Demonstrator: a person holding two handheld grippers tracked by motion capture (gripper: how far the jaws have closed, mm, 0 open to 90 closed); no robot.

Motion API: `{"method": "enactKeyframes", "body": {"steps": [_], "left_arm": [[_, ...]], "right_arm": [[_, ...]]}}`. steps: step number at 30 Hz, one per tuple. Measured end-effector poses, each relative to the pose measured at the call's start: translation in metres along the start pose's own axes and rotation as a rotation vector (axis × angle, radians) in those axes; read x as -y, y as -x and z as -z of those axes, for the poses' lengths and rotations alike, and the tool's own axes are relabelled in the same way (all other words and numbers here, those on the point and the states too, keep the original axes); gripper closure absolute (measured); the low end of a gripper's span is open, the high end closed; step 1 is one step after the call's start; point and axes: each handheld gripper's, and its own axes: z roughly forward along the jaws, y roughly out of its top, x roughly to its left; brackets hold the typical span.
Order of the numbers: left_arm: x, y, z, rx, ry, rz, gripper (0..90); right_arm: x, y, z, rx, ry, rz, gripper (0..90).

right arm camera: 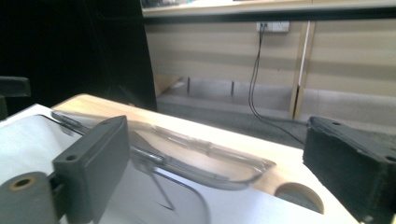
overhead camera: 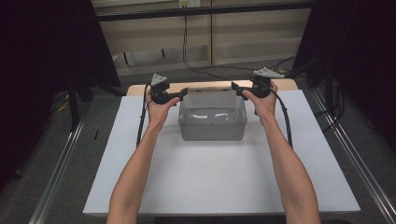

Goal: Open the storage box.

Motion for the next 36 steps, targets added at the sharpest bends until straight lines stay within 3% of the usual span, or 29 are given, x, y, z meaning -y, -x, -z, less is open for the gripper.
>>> {"method": "enactKeyframes", "body": {"steps": [2, 7, 10, 11, 18, 25, 28, 30, 36], "left_arm": [[-0.002, 0.002, 0.005, 0.013, 0.02, 0.014, 6.3], [-0.002, 0.009, 0.018, 0.035, 0.037, -0.006, 4.1], [0.002, 0.012, 0.026, 0.066, 0.084, 0.034, 4.2], [0.003, 0.012, 0.029, 0.069, 0.075, 0.031, 4.2], [0.007, 0.017, 0.04, 0.033, 0.071, -0.015, 4.1], [0.011, 0.018, 0.059, 0.03, 0.081, -0.018, 5.3], [0.015, 0.017, 0.068, 0.05, 0.119, 0.003, 5.1], [0.017, 0.016, 0.074, 0.052, 0.119, -0.001, 4.2], [0.022, 0.021, 0.091, 0.04, 0.125, -0.005, 3.2]], "right_arm": [[0.0, -0.003, 0.003, 0.011, 0.002, 0.012, 2.6], [-0.001, -0.007, 0.018, 0.007, 0.033, 0.01, 0.8], [0.003, -0.01, 0.025, 0.037, 0.026, 0.037, 1.2], [0.004, -0.011, 0.027, 0.041, 0.024, 0.04, 1.2], [0.007, -0.014, 0.039, 0.061, 0.03, 0.057, 0.9], [0.008, -0.02, 0.048, 0.047, 0.058, 0.052, 1.4], [0.008, -0.023, 0.053, 0.046, 0.063, 0.057, 0.9], [0.009, -0.025, 0.057, 0.044, 0.072, 0.057, 1.0], [0.011, -0.029, 0.073, 0.041, 0.087, 0.084, 0.9]]}}
